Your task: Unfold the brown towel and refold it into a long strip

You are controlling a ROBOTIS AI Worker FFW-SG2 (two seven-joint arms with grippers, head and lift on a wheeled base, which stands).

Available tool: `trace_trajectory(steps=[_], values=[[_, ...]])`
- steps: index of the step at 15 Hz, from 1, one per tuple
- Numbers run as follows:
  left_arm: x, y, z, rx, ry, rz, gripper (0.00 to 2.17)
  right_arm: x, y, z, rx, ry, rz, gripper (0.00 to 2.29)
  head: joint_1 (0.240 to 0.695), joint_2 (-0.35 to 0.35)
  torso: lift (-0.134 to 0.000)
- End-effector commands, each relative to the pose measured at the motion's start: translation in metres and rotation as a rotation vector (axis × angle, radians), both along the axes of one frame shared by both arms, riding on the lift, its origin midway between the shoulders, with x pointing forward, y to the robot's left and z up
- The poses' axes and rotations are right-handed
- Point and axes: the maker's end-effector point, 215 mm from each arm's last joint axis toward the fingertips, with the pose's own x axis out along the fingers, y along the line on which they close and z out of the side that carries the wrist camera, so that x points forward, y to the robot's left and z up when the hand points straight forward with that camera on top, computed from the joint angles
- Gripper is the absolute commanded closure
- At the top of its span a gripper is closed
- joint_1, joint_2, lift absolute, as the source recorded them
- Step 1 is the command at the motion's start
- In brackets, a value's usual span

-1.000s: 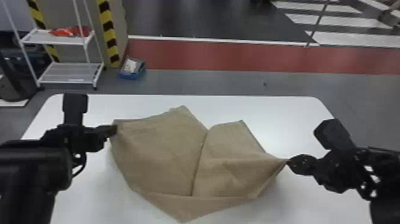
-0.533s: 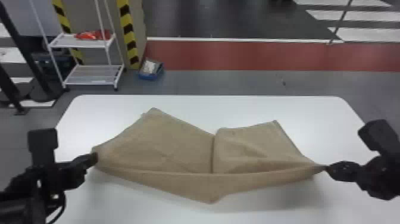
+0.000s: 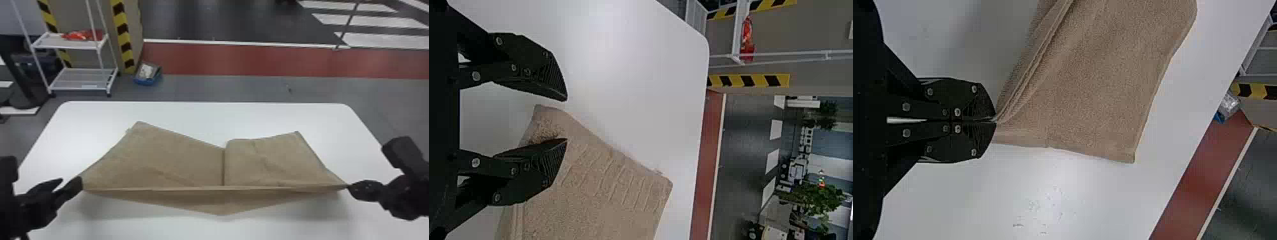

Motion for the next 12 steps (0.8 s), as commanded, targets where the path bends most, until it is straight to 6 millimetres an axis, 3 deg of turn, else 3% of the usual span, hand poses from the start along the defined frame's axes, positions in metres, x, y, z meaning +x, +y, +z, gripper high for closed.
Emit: trace_trajectory(steps=[1, 3, 5, 9, 12], values=[[-0.021, 0.026, 0.010, 0.074, 0.005, 0.023, 0.03, -0.001, 0.000, -0.001, 0.002, -0.001, 0.000, 2.06, 0.695, -0.076, -0.103], [-0.040, 0.041, 0.004, 0.170, 0.048, 0.005, 0.03, -0.001, 0.000, -0.003, 0.005, 0.001, 0.001, 2.06, 0.695, -0.058, -0.103], [-0.053, 0.039, 0.000, 0.252, 0.069, -0.075, 0.04, 0.000, 0.002, -0.002, 0.009, -0.001, 0.003, 2.06, 0.695, -0.028, -0.103], [-0.036, 0.001, 0.017, 0.632, -0.008, -0.367, 0.05, 0.002, 0.006, -0.001, 0.022, -0.004, 0.017, 2.06, 0.695, -0.041, -0.103], [-0.027, -0.029, 0.010, 0.689, -0.022, -0.510, 0.10, 0.001, 0.009, -0.003, 0.030, -0.002, 0.020, 2.06, 0.695, -0.063, -0.103]])
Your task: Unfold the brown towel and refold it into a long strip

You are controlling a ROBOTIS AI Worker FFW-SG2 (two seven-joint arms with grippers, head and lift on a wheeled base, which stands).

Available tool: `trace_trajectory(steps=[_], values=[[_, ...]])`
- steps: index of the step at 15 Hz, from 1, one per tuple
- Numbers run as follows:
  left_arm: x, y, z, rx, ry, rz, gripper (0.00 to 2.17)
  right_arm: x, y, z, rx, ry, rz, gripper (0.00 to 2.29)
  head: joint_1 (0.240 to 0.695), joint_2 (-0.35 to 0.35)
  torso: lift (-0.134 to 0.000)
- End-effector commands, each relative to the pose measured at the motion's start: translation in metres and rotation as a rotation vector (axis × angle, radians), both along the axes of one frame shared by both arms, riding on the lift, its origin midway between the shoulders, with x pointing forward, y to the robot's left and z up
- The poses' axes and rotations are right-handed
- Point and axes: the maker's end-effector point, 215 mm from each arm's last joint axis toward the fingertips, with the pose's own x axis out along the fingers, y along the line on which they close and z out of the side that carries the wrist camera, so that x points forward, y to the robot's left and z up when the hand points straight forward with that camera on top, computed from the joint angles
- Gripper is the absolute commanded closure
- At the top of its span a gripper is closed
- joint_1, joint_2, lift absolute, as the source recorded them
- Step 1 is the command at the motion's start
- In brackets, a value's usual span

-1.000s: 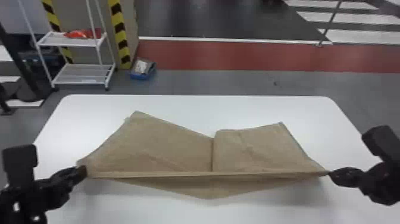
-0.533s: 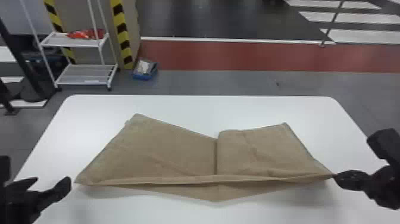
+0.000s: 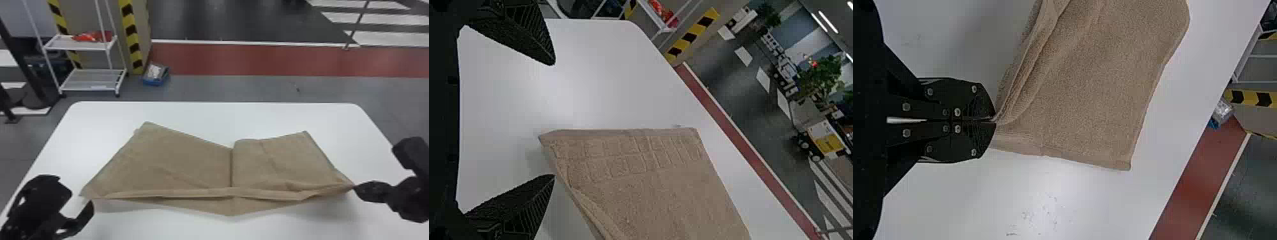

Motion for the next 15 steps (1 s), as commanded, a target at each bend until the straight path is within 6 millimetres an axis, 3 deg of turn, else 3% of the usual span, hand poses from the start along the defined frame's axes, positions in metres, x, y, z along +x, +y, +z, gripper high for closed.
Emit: trace_trajectory(steps=[1, 6, 7, 8, 9, 10, 11, 12, 15], values=[[0.006, -0.018, -0.011, 0.047, 0.044, -0.092, 0.15, -0.002, -0.001, -0.001, 0.001, 0.002, -0.002, 2.06, 0.695, -0.074, -0.103], [0.016, -0.016, -0.033, 0.077, 0.111, -0.125, 0.22, -0.005, -0.002, -0.001, 0.002, 0.002, -0.005, 2.06, 0.695, -0.117, -0.103], [0.019, -0.014, -0.038, 0.093, 0.124, -0.130, 0.32, -0.004, 0.000, 0.000, 0.003, -0.003, -0.002, 2.06, 0.695, -0.115, -0.103], [0.020, -0.014, -0.044, 0.108, 0.143, -0.137, 0.48, -0.003, 0.001, 0.002, 0.006, -0.007, 0.000, 2.06, 0.695, -0.112, -0.103], [0.018, -0.014, -0.049, 0.107, 0.166, -0.146, 0.90, -0.004, 0.000, 0.002, 0.007, -0.006, -0.004, 2.06, 0.695, -0.109, -0.103], [0.018, -0.014, -0.051, 0.104, 0.173, -0.152, 1.50, -0.003, -0.002, 0.004, 0.006, -0.010, -0.006, 2.06, 0.695, -0.107, -0.103], [0.018, -0.012, -0.051, 0.108, 0.169, -0.144, 1.96, -0.003, -0.004, 0.005, 0.005, -0.012, -0.010, 2.06, 0.695, -0.106, -0.103], [0.018, -0.012, -0.050, 0.109, 0.164, -0.141, 2.09, -0.003, -0.005, 0.005, 0.007, -0.013, -0.011, 2.06, 0.695, -0.106, -0.103], [0.016, -0.012, -0.035, 0.115, 0.142, -0.144, 2.15, 0.003, -0.003, 0.011, 0.006, -0.035, -0.004, 2.06, 0.695, -0.105, -0.103]])
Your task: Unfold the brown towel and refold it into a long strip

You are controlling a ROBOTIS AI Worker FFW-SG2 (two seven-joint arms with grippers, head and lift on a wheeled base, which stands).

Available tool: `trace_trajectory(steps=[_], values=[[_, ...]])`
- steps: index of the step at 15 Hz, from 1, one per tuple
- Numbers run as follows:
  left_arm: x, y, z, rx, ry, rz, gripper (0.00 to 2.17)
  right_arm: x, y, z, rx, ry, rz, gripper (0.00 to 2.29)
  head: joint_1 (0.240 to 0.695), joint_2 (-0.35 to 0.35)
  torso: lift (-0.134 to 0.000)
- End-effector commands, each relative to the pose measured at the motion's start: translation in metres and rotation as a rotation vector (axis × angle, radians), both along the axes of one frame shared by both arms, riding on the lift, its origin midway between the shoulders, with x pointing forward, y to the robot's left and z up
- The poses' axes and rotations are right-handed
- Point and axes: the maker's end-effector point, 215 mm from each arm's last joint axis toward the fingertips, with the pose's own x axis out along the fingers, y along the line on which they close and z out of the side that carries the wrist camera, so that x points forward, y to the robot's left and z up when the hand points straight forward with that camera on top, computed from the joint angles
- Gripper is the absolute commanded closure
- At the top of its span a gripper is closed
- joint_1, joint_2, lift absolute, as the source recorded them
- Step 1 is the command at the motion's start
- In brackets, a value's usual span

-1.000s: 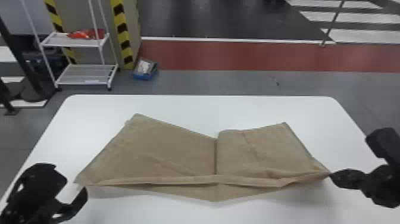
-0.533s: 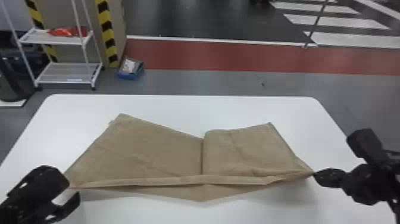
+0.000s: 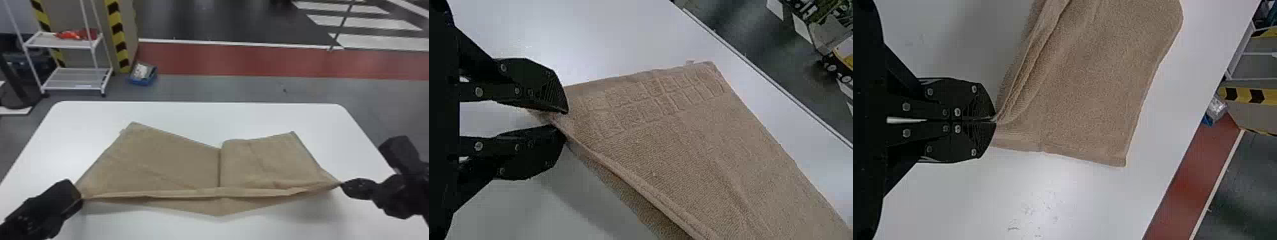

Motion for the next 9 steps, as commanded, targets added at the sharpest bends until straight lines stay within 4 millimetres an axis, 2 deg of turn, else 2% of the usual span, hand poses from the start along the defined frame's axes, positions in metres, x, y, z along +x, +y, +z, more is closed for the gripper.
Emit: trace_trajectory(steps=[1, 3, 5, 7, 9], values=[[0.001, 0.000, 0.025, 0.000, -0.037, -0.004, 2.15, 0.012, 0.000, 0.011, -0.002, -0.033, 0.001, 2.06, 0.695, -0.106, -0.103], [0.005, 0.003, 0.059, -0.018, -0.075, 0.003, 2.15, 0.036, -0.001, 0.032, 0.006, -0.084, -0.025, 2.06, 0.695, -0.107, -0.103], [0.019, 0.017, 0.100, -0.037, -0.134, 0.069, 2.15, 0.066, 0.003, 0.054, 0.009, -0.136, -0.055, 2.06, 0.695, -0.106, -0.103], [0.039, 0.040, 0.146, -0.081, -0.194, 0.183, 2.15, 0.099, 0.005, 0.076, 0.008, -0.178, -0.109, 2.07, 0.695, -0.082, -0.103], [0.059, 0.065, 0.189, -0.127, -0.253, 0.297, 2.15, 0.126, -0.002, 0.093, -0.004, -0.209, -0.179, 2.06, 0.695, -0.061, -0.103]])
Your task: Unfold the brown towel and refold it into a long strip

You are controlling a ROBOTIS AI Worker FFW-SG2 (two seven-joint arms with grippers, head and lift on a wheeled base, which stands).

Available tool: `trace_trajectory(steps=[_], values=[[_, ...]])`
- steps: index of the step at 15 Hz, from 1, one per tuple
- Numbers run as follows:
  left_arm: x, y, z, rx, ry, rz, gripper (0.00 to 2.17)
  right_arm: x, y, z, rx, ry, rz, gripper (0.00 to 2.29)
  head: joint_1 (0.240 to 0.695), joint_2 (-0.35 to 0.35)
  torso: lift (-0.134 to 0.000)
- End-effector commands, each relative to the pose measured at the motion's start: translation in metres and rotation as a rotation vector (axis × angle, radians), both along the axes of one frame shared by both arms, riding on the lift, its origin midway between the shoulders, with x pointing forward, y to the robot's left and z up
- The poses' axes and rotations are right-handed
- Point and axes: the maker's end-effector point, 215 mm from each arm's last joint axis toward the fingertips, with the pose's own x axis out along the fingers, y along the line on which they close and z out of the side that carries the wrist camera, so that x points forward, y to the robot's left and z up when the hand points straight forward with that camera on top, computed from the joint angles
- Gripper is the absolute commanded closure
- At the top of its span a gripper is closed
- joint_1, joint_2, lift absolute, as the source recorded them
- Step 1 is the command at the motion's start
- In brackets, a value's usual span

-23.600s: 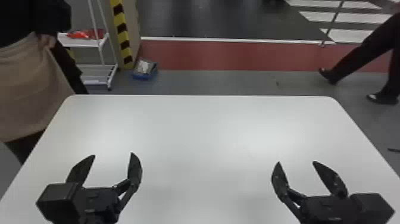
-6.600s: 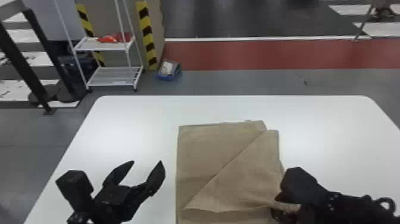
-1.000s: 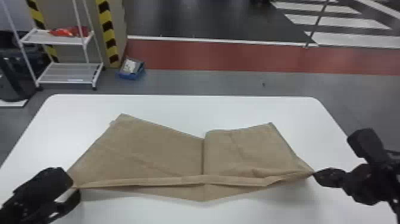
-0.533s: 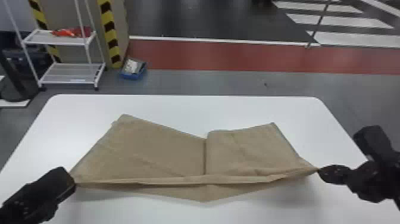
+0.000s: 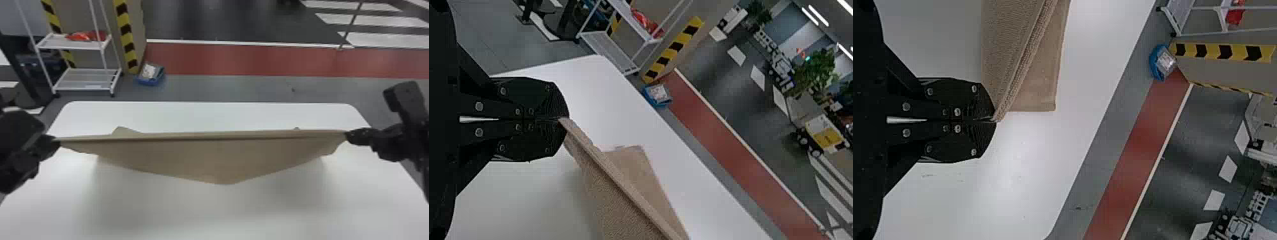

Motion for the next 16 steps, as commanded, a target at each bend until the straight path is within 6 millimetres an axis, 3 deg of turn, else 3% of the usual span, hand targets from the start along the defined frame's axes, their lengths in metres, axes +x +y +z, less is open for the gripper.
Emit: trace_trajectory(steps=[1, 3, 6, 8, 9, 11, 13, 15, 16], values=[[0.029, 0.027, 0.056, -0.069, -0.079, 0.124, 2.15, 0.032, 0.001, 0.018, 0.016, -0.023, -0.065, 2.07, 0.695, -0.048, -0.103], [0.063, 0.031, 0.063, -0.126, -0.076, 0.195, 2.15, 0.065, 0.015, 0.033, 0.032, -0.055, -0.077, 2.07, 0.692, -0.020, -0.103], [0.134, 0.021, 0.069, -0.150, -0.058, 0.273, 2.15, 0.125, 0.037, 0.062, 0.056, -0.115, -0.115, 2.07, 0.613, 0.019, -0.103], [0.161, 0.019, 0.092, -0.164, -0.095, 0.325, 2.15, 0.151, 0.033, 0.099, 0.049, -0.176, -0.156, 2.07, 0.569, 0.018, -0.103], [0.164, 0.021, 0.103, -0.180, -0.113, 0.350, 2.15, 0.157, 0.026, 0.119, 0.055, -0.204, -0.172, 2.07, 0.543, 0.018, -0.103], [0.159, 0.018, 0.125, -0.202, -0.162, 0.364, 2.15, 0.156, 0.015, 0.135, 0.082, -0.229, -0.181, 2.07, 0.497, 0.015, -0.103], [0.134, 0.010, 0.124, -0.236, -0.177, 0.357, 2.15, 0.137, -0.010, 0.147, 0.131, -0.248, -0.198, 2.07, 0.453, 0.003, -0.103], [0.093, 0.005, 0.108, -0.228, -0.185, 0.342, 2.15, 0.105, -0.029, 0.129, 0.152, -0.239, -0.196, 2.07, 0.449, -0.016, -0.103], [0.067, 0.003, 0.087, -0.216, -0.162, 0.341, 2.15, 0.085, -0.038, 0.113, 0.158, -0.237, -0.185, 2.07, 0.459, -0.027, -0.103]])
